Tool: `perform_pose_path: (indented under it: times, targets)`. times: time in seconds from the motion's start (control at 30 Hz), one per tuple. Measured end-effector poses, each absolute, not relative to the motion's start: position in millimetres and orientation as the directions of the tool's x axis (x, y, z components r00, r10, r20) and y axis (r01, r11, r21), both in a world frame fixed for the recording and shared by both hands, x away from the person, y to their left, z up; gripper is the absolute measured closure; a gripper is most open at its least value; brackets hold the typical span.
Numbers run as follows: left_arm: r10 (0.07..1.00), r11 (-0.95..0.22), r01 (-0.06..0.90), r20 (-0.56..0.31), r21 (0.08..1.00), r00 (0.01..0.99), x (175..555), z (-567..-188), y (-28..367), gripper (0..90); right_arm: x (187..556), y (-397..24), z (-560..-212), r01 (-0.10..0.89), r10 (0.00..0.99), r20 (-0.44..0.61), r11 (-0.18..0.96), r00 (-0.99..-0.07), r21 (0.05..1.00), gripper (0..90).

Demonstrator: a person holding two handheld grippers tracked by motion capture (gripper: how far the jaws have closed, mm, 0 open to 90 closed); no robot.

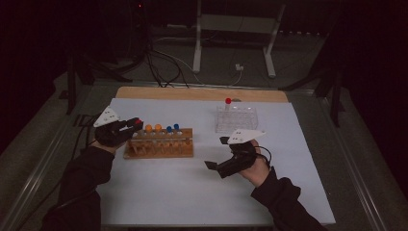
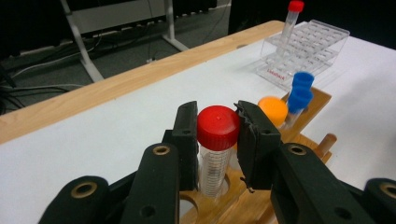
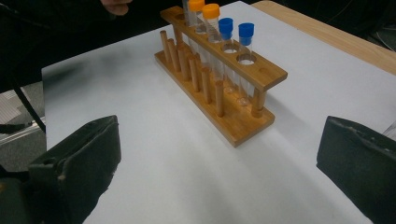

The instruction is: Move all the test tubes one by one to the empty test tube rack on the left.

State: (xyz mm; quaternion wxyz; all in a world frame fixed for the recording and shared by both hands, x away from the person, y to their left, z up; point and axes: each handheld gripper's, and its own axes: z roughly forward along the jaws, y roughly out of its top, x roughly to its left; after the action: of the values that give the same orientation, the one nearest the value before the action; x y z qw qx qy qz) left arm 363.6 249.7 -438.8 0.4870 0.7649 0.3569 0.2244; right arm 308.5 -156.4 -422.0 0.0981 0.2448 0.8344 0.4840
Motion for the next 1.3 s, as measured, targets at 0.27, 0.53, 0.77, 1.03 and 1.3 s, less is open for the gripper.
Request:
perform_pose_path:
  times: [0.27,0.53,0.77,1.03,1.3]
  targets:
    - [0.761,-0.266,0.333,-0.015,0.905,0.648,364.2,-450.9,249.7,71.7,308.8,-156.3,-421.6,0.314,0.500,0.077,0.411,-0.863,0.856,0.0]
    - [0.745,-0.256,0.341,-0.040,0.905,0.665,362.0,-446.9,252.8,65.8,310.6,-157.6,-419.6,0.310,0.498,0.074,0.410,-0.864,0.858,0.0]
    - [0.741,-0.252,0.337,-0.043,0.907,0.670,346.9,-437.5,250.4,39.4,316.3,-166.0,-413.4,0.302,0.516,0.067,0.388,-0.854,0.871,0.0]
    - [0.702,-0.273,0.327,-0.045,0.905,0.711,325.6,-424.6,240.9,14.6,329.8,-176.7,-404.9,0.297,0.554,0.047,0.371,-0.831,0.880,0.0]
    - [0.638,-0.275,0.303,-0.063,0.912,0.768,301.5,-419.9,228.2,1.9,361.2,-190.1,-402.0,0.309,0.615,0.029,0.354,-0.788,0.882,0.0]
